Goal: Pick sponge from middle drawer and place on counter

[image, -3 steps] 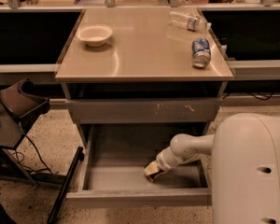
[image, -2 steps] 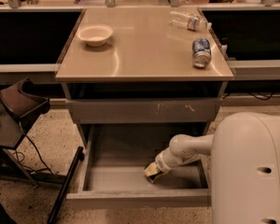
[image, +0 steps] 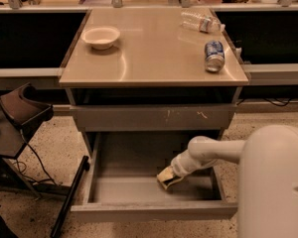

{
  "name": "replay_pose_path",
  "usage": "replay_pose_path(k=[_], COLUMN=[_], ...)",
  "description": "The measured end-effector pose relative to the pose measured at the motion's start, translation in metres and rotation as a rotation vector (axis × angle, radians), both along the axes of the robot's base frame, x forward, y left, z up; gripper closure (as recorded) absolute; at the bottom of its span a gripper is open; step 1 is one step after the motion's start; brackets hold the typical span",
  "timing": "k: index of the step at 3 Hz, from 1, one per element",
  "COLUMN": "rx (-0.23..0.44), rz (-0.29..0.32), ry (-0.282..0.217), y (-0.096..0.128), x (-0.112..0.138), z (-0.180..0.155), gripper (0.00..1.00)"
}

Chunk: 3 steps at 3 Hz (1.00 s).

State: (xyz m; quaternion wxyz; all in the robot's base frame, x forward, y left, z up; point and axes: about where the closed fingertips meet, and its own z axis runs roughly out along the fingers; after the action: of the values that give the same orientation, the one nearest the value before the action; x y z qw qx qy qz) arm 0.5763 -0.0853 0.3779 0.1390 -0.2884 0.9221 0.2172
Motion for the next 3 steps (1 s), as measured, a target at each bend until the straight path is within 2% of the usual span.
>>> replay_pose_path(k=[1, 2, 3], rx=[0.132, 0.178, 0.179], rz=[-0.047, -0.093, -0.091], ry=[-0.089, -0.144, -0.140], y=[-0.057, -0.166, -0.159], x=[0.036, 0.068, 0.065], z=[0.077, 0.150, 0.144], gripper=[1.00, 1.00, 1.00])
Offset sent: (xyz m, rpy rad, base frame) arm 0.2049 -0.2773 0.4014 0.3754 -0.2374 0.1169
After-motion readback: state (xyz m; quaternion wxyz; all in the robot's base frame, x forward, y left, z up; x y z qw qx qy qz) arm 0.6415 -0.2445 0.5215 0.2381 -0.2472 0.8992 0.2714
